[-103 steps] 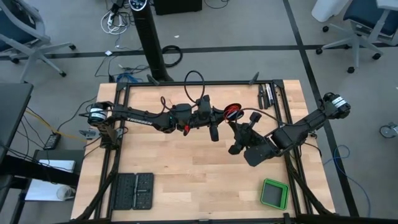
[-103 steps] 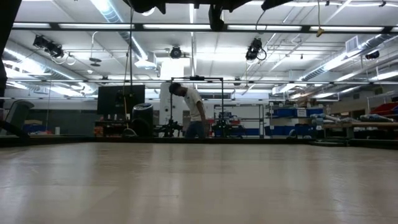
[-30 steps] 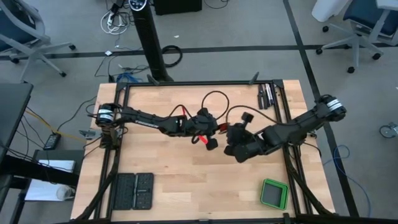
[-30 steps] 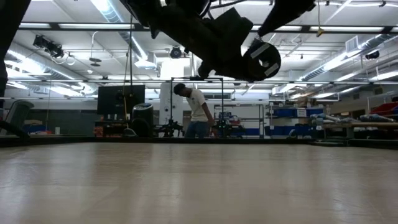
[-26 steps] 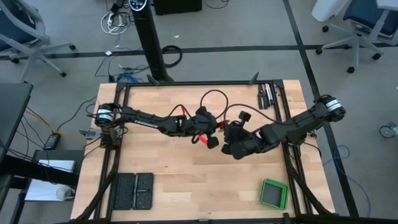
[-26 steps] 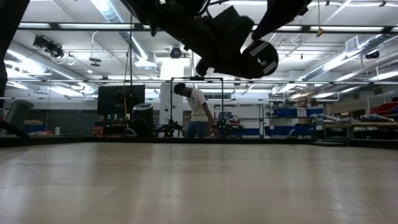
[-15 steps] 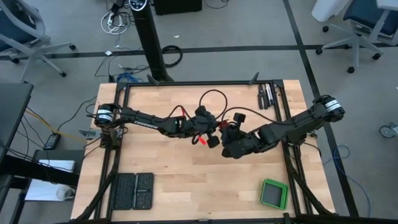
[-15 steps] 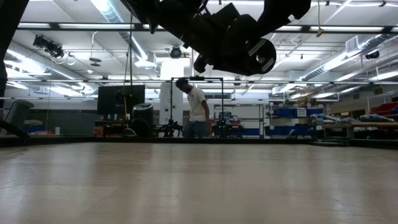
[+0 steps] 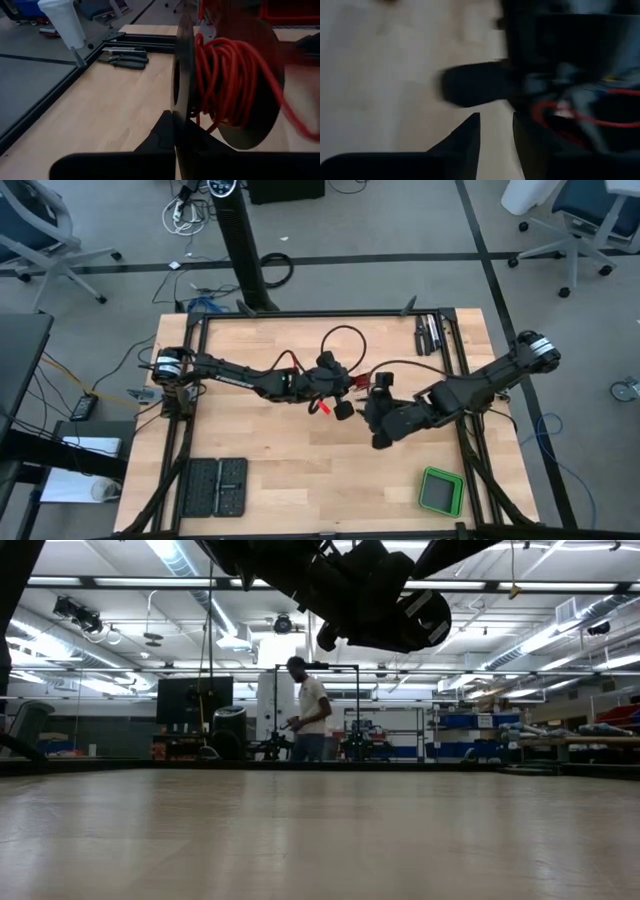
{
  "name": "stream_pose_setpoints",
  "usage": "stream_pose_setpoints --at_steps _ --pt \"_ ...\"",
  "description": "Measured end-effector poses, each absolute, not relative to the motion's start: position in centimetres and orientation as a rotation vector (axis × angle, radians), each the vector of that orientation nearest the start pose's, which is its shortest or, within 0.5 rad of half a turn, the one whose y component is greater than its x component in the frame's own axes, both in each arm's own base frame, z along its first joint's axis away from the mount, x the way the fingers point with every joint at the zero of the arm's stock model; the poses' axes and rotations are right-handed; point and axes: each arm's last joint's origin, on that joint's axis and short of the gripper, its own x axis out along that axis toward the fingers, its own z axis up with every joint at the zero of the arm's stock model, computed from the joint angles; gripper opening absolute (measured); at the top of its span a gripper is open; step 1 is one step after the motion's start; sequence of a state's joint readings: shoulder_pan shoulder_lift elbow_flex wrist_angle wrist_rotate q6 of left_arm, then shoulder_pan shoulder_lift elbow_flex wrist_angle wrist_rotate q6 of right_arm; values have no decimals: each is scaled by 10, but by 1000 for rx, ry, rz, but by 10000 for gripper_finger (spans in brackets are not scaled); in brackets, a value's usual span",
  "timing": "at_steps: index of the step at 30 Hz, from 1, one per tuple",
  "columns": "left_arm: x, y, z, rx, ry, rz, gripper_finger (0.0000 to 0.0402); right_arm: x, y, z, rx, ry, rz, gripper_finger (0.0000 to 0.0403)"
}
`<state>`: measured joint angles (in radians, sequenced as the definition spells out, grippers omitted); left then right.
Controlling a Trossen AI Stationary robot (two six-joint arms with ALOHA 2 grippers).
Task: Coil cords
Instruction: Coil the red wire cable onto the black spool
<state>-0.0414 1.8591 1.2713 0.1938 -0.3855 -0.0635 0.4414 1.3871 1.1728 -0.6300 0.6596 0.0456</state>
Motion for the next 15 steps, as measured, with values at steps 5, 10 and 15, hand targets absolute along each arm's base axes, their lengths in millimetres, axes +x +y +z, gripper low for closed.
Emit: stream_pose_setpoints --at_steps 5,10,15 --pt "420 -7 235 18 371 341 1 247 110 314 -321 668 -235 104" --pt "420 -7 236 12 360 335 1 230 113 329 -156 515 -434 93" --pt "420 -8 236 10 357 334 1 212 106 325 -25 511 -582 82"
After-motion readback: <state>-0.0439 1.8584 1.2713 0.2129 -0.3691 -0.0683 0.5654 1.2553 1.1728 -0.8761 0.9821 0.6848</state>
